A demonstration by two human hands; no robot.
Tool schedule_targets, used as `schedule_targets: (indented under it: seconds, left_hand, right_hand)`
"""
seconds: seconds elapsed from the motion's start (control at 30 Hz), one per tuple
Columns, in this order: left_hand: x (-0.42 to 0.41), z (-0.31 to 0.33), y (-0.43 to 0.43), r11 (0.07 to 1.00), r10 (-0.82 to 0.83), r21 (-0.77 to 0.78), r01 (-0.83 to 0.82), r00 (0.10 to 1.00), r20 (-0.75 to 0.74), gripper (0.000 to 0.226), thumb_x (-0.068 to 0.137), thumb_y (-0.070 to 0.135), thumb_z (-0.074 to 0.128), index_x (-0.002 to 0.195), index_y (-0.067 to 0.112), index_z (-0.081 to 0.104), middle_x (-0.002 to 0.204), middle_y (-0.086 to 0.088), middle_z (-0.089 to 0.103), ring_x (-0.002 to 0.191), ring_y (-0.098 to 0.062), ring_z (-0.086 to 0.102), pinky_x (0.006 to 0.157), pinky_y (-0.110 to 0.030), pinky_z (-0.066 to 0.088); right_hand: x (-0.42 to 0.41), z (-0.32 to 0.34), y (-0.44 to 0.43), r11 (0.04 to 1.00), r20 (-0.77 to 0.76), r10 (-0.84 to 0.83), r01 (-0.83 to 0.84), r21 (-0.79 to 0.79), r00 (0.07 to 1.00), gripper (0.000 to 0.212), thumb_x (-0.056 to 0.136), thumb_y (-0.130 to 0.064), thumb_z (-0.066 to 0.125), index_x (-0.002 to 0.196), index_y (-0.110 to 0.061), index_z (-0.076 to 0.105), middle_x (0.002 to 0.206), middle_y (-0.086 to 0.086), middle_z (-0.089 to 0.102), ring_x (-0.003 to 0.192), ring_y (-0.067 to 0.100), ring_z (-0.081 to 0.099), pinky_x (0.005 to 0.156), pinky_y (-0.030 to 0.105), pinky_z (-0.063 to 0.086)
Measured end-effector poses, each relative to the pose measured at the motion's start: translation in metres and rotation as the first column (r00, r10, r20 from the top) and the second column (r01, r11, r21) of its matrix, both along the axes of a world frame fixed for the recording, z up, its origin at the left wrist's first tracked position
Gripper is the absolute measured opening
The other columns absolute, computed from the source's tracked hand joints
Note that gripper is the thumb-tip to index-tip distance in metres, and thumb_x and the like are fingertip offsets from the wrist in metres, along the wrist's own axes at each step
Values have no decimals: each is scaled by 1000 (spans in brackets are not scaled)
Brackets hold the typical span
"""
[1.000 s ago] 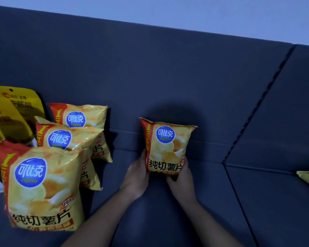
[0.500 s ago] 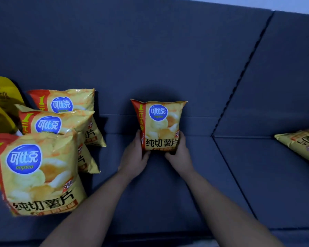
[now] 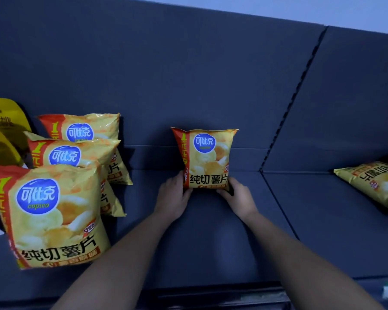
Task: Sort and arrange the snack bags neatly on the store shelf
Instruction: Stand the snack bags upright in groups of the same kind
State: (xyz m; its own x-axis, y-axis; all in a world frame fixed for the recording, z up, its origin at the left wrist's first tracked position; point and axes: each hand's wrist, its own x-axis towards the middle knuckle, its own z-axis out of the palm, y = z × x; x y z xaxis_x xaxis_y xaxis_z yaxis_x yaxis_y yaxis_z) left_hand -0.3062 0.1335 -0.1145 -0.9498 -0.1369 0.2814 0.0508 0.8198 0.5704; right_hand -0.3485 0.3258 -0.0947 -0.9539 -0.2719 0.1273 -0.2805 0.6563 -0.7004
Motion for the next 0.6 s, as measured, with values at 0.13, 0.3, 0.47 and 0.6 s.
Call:
schedule_targets:
  seconds: [0.13,0.3,0.47,0.6]
  left_hand:
    - [-10,2,18,1000,15,20,-15,1000,-6,45,91,23,54,133,17,40,122,-5,59,109,-28,53,92,-40,40]
    - [-19,-2,28,1000,26,0,-26,999,-42,44,91,24,54,133,18,41,123,-2,58,112,-26,52,91,-38,40]
    - [-17,0,28,999,12,31,-10,997,-82,56,82,28,65,131,18,41,121,0,59,108,-21,55,89,-33,45]
    - [-9,5,32,998,62,37,-59,996,-65,61,75,26,66,131,21,40,118,1,59,108,-21,56,89,-33,46]
  right_hand:
    - [-14,-2,15,1000,-19,-2,2,25,1000,29,87,-16,65,114,-9,58,108,6,68,100,22,61,72,20,39]
    - [-23,-7,20,999,-12,-32,32,-16,999,29,86,-14,65,115,-9,57,109,7,67,102,24,61,79,28,46]
    - [-24,-9,20,999,-9,21,-21,-33,1000,47,82,-6,58,126,-14,46,113,4,59,108,21,53,82,26,42]
    - [-22,-10,23,998,17,52,-52,-41,998,58,81,-8,57,135,-17,40,117,3,56,112,18,50,86,25,41]
